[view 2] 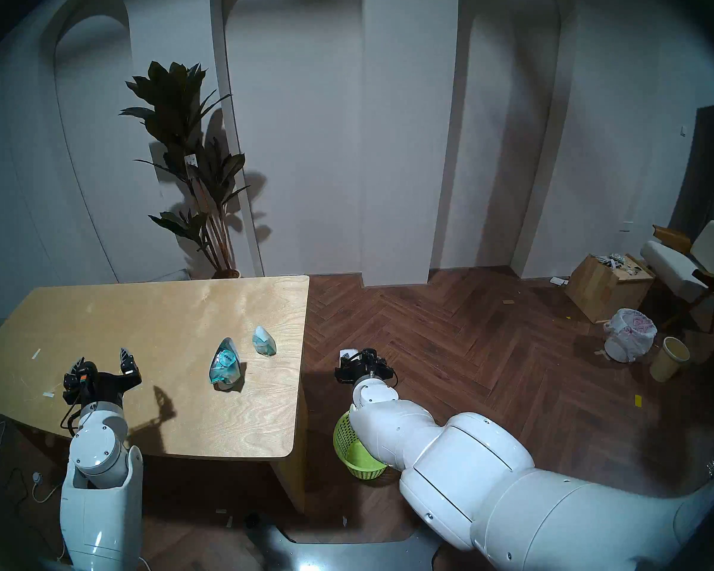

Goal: Put the trash into the trash bin on the ground

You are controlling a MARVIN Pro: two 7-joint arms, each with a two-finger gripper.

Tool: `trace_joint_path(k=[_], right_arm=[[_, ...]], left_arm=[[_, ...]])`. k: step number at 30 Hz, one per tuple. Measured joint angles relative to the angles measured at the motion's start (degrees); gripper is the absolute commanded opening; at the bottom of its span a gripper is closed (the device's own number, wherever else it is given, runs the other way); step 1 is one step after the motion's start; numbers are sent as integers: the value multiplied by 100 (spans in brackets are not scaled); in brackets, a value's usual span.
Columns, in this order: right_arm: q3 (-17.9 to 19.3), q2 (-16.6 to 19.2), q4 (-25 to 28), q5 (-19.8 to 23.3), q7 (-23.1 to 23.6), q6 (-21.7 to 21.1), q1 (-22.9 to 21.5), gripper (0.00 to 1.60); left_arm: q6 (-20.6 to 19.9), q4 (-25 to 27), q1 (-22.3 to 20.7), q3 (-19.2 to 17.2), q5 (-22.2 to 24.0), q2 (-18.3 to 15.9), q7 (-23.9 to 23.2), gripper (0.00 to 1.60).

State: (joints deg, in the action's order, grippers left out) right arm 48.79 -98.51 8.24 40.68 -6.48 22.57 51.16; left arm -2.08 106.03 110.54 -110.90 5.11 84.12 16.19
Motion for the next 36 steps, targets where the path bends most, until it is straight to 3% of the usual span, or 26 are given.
trace_joint_path(k=[14,20,30,36], right_arm=[[269,91,-6,256,96,288,22,160],[360,201,92,329,203,710,46,160],[460,579,748,335,440,1598,331,160],[405,860,900,219,458,1888,445,160]], left_arm=[[2,0,-1,0,-3,0,-4,160],[5,3,-1,0,-4,0,-8,160],[-2,8,1,17,-18,-13,-56,160],[-35,28,-32,263,-92,-75,-205,160]])
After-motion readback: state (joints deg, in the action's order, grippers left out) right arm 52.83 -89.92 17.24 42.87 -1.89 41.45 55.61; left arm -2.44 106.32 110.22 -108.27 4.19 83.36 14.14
